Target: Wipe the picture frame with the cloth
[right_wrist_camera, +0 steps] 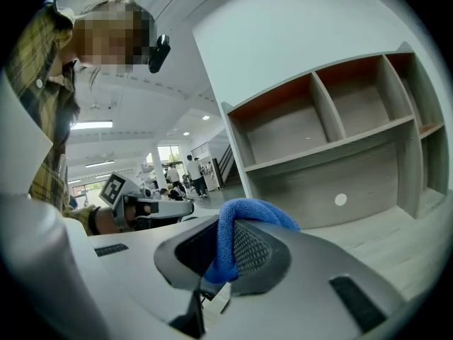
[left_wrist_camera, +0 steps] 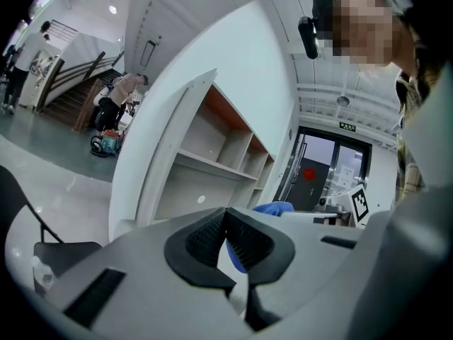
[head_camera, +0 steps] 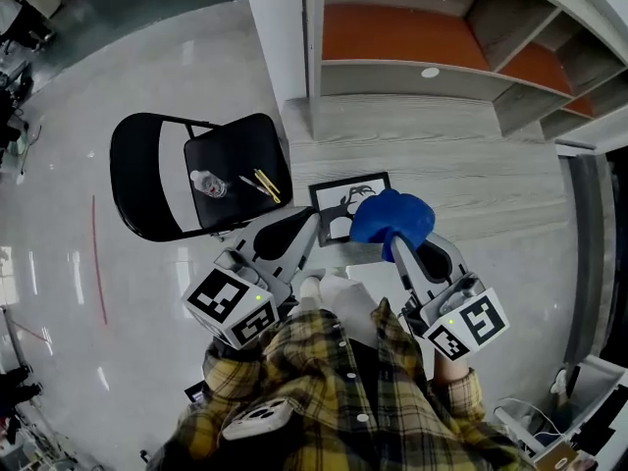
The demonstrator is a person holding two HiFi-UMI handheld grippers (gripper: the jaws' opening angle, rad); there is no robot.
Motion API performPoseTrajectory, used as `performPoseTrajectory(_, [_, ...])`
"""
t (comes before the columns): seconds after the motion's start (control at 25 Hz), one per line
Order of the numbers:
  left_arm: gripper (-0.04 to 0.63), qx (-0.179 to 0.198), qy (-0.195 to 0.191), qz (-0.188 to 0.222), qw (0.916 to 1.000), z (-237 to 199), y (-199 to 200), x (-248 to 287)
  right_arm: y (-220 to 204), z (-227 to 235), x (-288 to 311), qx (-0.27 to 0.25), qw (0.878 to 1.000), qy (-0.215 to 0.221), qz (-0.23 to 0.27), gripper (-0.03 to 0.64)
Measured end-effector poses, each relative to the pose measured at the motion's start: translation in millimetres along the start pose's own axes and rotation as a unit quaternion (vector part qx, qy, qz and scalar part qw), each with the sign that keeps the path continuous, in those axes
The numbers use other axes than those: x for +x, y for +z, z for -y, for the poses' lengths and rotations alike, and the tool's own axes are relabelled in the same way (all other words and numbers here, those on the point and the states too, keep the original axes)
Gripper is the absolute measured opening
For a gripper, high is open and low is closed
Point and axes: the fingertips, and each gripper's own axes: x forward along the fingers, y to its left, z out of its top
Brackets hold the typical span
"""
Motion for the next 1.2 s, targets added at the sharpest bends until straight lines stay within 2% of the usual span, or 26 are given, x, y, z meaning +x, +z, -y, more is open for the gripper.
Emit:
performPoseTrajectory(0.16, [0.006,0.004,0.02,-0.001,0.9998,-15,9,25,16,27,18,-0.011,1.0,0.026,0.0,0.048])
performPoseTrajectory(0.4, [0.006,-0.006,0.048,-0.032,0.9983,-42,-2,45,14,50,35,-0.004,0.999,0.049,-0.014,0.048])
performPoseTrajectory(0.64, [0.009,-0.023,0.047,-0.072,0.996,-67,-26,54,-4,56,45,0.015,0.998,0.048,-0.039,0.048])
performPoseTrajectory(0.76, [0.043,-0.029,0.036,-0.099,0.994,-77,-43,60,-13,53,50,0.026,0.998,0.042,-0.048,0.048])
performPoseTrajectory(0.96, [0.095,-0.034,0.025,-0.154,0.9872,-99,-84,77,-38,47,53,0.047,0.995,0.042,-0.074,0.048])
performPoseTrajectory(1.2, [0.11,-0.04,0.029,-0.227,0.9726,-142,-147,95,-71,44,58,0.077,0.992,0.039,-0.097,0.048])
